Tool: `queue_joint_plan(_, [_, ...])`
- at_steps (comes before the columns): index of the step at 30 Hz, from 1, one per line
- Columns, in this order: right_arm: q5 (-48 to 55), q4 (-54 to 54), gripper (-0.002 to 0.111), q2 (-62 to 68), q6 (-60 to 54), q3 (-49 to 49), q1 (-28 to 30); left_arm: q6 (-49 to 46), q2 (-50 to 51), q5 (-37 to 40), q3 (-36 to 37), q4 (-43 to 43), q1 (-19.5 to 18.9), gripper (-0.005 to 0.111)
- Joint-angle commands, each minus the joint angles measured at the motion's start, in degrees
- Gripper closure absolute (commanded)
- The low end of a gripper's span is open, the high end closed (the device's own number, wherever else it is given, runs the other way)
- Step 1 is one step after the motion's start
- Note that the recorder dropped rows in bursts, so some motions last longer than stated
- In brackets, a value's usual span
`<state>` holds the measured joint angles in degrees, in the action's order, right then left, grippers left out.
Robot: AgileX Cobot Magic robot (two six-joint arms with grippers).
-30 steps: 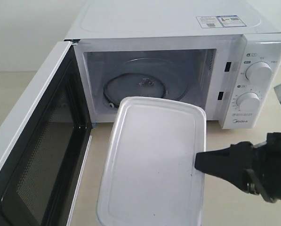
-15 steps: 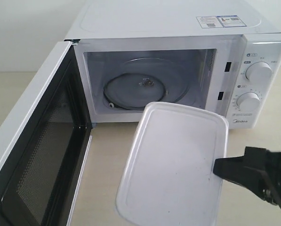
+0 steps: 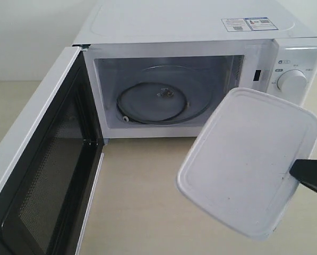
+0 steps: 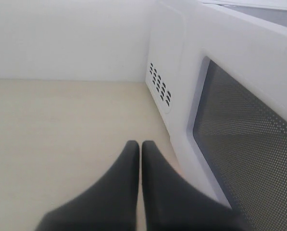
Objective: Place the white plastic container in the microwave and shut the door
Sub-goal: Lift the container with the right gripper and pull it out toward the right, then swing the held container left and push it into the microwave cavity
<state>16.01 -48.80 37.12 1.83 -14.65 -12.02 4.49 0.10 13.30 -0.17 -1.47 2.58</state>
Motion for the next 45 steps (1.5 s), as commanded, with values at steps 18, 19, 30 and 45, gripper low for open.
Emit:
queue_joint_plan(18, [-37.9, 31.7, 0.108, 6.8, 48.1, 8.7, -23.2, 0.4, -0.1, 0.1, 0.2, -0.1, -0.2, 0.103])
queue_joint_plan(19, [-40.2, 33.2, 0.108, 9.0, 49.7, 8.7, -23.4, 0.4, -0.1, 0.1, 0.2, -0.1, -0.2, 0.103])
queue_joint_plan(30, [-59.3, 36.0, 0.108, 32.6, 56.7, 7.4, -24.6, 0.4, -0.1, 0.1, 0.2, -0.1, -0.2, 0.103])
queue_joint_plan(45, [-59.9, 32.4, 0.108, 51.6, 57.6, -8.1, -24.6, 0.4, -0.1, 0.0, 0.2, -0.1, -0.2, 0.103])
